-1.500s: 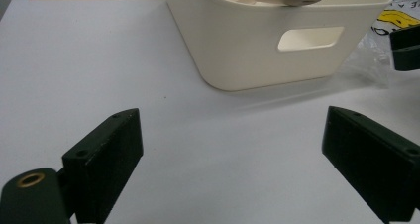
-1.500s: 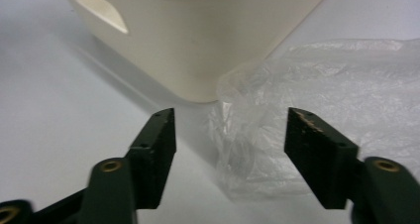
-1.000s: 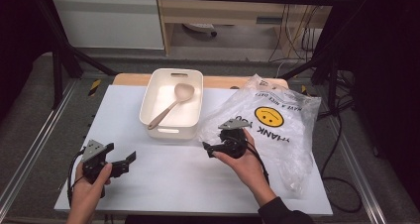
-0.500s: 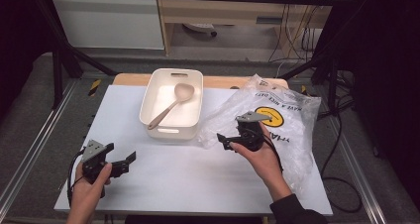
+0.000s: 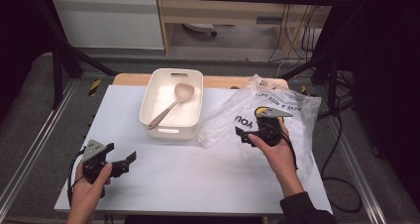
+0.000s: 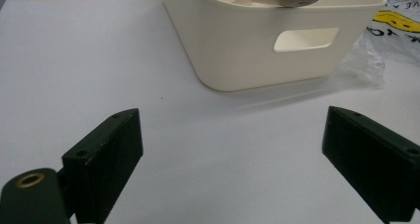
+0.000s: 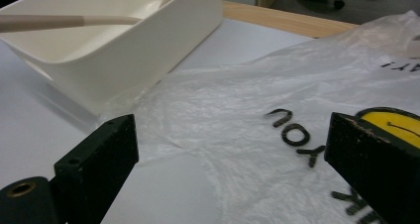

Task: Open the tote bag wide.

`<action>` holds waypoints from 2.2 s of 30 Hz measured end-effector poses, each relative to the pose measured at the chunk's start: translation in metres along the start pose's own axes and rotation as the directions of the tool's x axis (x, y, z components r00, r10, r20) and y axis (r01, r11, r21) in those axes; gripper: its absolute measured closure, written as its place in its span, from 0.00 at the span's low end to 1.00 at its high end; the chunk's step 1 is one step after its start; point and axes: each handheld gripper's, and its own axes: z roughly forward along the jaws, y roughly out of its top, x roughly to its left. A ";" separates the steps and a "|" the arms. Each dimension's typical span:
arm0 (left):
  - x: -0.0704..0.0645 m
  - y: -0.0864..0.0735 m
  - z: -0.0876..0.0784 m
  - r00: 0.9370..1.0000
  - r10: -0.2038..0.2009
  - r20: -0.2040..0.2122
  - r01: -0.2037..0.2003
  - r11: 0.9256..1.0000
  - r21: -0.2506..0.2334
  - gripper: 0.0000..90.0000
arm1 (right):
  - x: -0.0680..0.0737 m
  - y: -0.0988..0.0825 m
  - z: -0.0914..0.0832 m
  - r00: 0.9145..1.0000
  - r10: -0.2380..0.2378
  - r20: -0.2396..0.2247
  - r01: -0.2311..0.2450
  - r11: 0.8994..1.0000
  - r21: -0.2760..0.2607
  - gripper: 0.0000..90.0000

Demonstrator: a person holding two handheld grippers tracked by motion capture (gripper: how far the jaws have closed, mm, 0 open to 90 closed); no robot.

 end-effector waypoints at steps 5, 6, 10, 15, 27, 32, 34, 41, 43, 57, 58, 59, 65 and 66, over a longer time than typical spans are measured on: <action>0.001 0.000 0.000 1.000 -0.001 -0.002 0.001 1.000 0.001 0.09 | -0.011 -0.001 -0.007 0.999 0.040 0.012 -0.039 0.999 -0.024 0.09; 0.000 0.000 0.000 1.000 -0.001 -0.004 0.001 1.000 0.002 0.09 | -0.013 -0.001 -0.009 0.999 0.036 0.015 -0.036 0.999 -0.032 0.09; 0.000 0.000 -0.001 1.000 -0.003 -0.003 0.003 1.000 0.000 0.09 | -0.019 -0.004 -0.011 0.999 0.014 0.040 -0.014 1.000 -0.015 0.08; 0.001 0.000 0.000 1.000 -0.004 -0.003 0.004 1.000 0.001 0.09 | -0.028 -0.012 -0.011 0.997 0.007 0.071 -0.007 1.000 -0.003 0.08; -0.001 0.000 0.000 1.000 0.004 -0.001 -0.004 1.000 0.005 0.09 | -0.040 -0.032 0.006 0.998 0.006 0.054 -0.010 0.997 0.073 0.08; 0.000 0.000 0.000 1.000 0.001 -0.007 -0.001 1.000 0.004 0.09 | -0.039 -0.037 0.011 0.999 0.014 0.034 -0.017 0.996 0.091 0.08; 0.000 0.000 0.000 1.000 0.001 -0.007 -0.001 1.000 0.003 0.09 | -0.037 -0.038 0.013 1.000 0.008 0.024 -0.011 0.995 0.099 0.08; 0.000 -0.001 0.000 1.000 0.001 -0.006 -0.001 1.000 0.004 0.09 | -0.035 -0.042 0.017 1.000 -0.012 0.004 0.012 0.991 0.130 0.06; 0.000 0.000 0.000 1.000 0.001 -0.005 -0.001 1.000 0.004 0.09 | -0.036 -0.043 0.018 1.000 -0.015 0.005 0.015 0.990 0.139 0.06; 0.000 -0.001 -0.003 1.000 -0.001 0.008 0.001 1.000 -0.006 0.09 | -0.029 -0.047 0.021 0.999 -0.044 0.020 0.040 0.984 0.173 0.06; 0.000 -0.001 -0.003 1.000 -0.001 0.008 0.001 1.000 -0.006 0.09 | -0.029 -0.048 0.023 0.999 -0.044 0.019 0.040 0.984 0.176 0.06; 0.001 -0.001 -0.004 1.000 -0.003 0.003 0.003 1.000 -0.008 0.09 | -0.029 -0.049 0.024 0.999 -0.044 0.012 0.041 0.982 0.184 0.06; 0.001 0.000 -0.003 1.000 -0.004 -0.004 0.004 1.000 -0.009 0.09 | -0.028 -0.055 0.032 0.998 -0.062 -0.013 0.064 0.972 0.224 0.07; 0.001 0.000 -0.003 1.000 -0.004 -0.003 0.004 1.000 -0.007 0.09 | -0.028 -0.056 0.033 0.998 -0.060 -0.013 0.061 0.971 0.231 0.07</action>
